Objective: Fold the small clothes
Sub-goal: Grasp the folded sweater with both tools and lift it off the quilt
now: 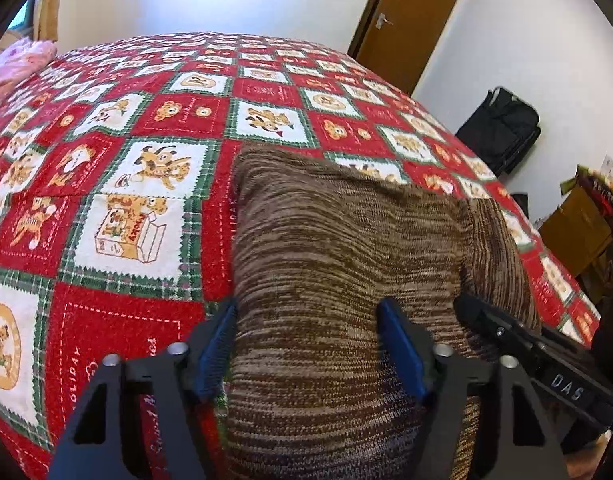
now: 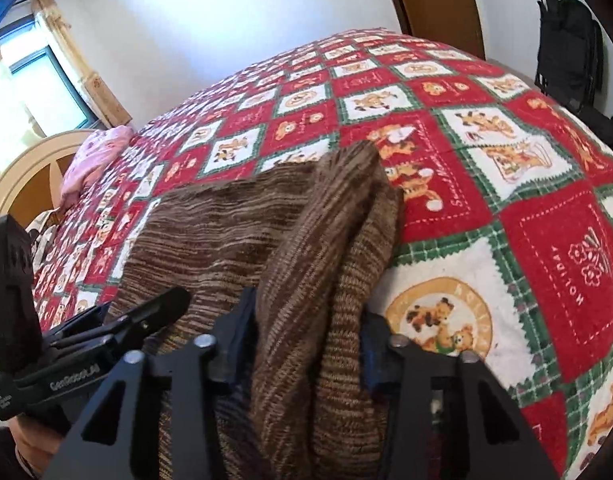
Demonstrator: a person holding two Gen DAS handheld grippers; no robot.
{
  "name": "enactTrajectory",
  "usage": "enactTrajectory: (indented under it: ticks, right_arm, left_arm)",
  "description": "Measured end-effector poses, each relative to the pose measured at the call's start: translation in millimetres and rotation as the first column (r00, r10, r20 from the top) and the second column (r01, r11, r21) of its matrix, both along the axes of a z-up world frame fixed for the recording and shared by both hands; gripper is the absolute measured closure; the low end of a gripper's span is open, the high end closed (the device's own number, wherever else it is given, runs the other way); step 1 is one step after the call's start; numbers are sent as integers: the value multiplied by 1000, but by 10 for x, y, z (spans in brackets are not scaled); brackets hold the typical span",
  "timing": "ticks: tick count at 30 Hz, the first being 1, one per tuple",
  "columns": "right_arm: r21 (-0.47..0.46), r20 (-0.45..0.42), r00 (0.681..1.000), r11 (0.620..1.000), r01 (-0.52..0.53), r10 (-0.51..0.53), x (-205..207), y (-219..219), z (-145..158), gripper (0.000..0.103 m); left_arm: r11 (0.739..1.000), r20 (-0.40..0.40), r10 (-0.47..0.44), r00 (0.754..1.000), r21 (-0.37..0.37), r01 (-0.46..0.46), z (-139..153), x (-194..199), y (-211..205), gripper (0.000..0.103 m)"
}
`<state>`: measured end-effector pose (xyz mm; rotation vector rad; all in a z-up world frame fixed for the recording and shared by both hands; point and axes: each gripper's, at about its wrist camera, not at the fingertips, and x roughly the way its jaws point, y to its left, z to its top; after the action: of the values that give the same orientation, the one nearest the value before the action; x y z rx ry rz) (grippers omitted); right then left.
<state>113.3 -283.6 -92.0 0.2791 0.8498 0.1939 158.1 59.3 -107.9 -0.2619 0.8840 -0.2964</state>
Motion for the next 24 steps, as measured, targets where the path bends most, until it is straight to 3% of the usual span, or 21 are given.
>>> enactTrajectory:
  ticks: [3, 10, 15, 19, 24]
  right_arm:
    - [-51, 20, 1000, 999, -5, 6, -25, 90, 30, 69]
    - [-264, 80, 997, 964, 24, -3, -116, 358, 161, 73]
    - [-388, 200, 979, 920, 54, 27, -451, 633, 485, 74]
    - [-403, 272, 962, 912, 78, 38, -752, 771, 730, 74]
    - [-335, 308, 951, 938, 92, 16, -1133, 821, 1042, 74]
  left_arm:
    - [999, -1, 20, 1000, -44, -20, -5, -13, 74, 48]
    - [999, 23, -3, 1000, -41, 4, 131, -91, 57, 71]
    - [998, 78, -9, 997, -58, 13, 371, -301, 135, 73]
    - [999, 161, -15, 987, -39, 21, 630, -617, 166, 73]
    - [998, 203, -22, 979, -56, 34, 892, -978, 240, 73]
